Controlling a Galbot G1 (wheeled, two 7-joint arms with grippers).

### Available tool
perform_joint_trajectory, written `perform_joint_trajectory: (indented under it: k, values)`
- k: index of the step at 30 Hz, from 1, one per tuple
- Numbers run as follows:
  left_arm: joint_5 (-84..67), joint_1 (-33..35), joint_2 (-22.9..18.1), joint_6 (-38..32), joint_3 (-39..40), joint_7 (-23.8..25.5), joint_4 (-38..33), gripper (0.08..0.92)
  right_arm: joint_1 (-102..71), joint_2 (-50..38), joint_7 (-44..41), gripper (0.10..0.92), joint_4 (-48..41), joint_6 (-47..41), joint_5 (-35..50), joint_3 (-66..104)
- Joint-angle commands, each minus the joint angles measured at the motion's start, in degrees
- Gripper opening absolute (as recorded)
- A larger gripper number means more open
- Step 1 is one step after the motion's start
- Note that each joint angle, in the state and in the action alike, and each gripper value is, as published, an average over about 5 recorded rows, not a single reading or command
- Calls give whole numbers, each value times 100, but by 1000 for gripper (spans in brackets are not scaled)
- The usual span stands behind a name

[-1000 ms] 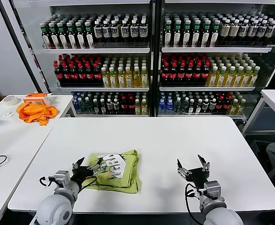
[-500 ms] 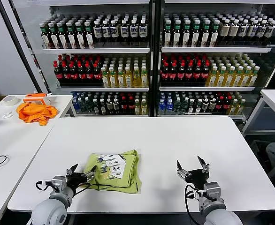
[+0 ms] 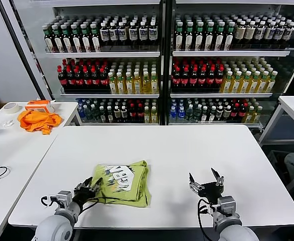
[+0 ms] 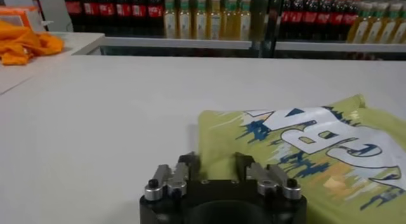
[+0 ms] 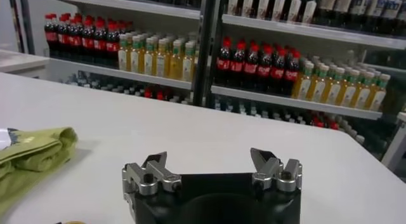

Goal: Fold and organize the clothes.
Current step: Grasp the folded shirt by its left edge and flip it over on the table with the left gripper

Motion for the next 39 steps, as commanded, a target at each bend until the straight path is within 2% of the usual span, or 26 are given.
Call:
perform_joint_trajectory:
  k: [1, 7, 13, 19, 25, 30, 32, 34, 36, 39]
  values:
    - [-107, 36, -32, -6, 46, 123, 80, 410, 2, -7, 2, 823, 12, 5, -2, 7]
    - [-42, 32, 40, -127, -34, 134, -34, 237, 6, -4, 2, 823, 29, 11, -1, 13]
    - [-352, 111, 438, 91, -704, -67, -778, 103, 40, -12, -2, 823, 91, -14, 11, 3]
    - [-1044, 414, 1028, 514, -2074, -203, -1227, 97, 114, -9, -5, 823, 57, -17, 12, -34]
    - [-1116, 1040, 1422, 580, -3478, -72, -982, 97, 159, -57, -11, 823, 19, -7, 25, -34]
    - [-1291, 1005, 1716, 644, -4079, 45, -779, 97, 185, -63, -14, 823, 31, -2, 27, -43]
    - [-1644, 915, 1688, 717, -3919, -38, -1074, 97, 187, -63, -14, 823, 30, 2, 25, -41]
    - [-2042, 902, 1505, 762, -3427, -146, -1587, 97, 192, -58, -12, 823, 21, 4, 22, -40]
    - [-2117, 891, 1187, 769, -2519, -212, -2190, 97, 196, -46, -9, 823, 10, 1, 16, -40]
    - [-1432, 714, 629, 737, -901, -136, -2636, 97, 160, -35, -3, 823, 30, -28, 9, -36]
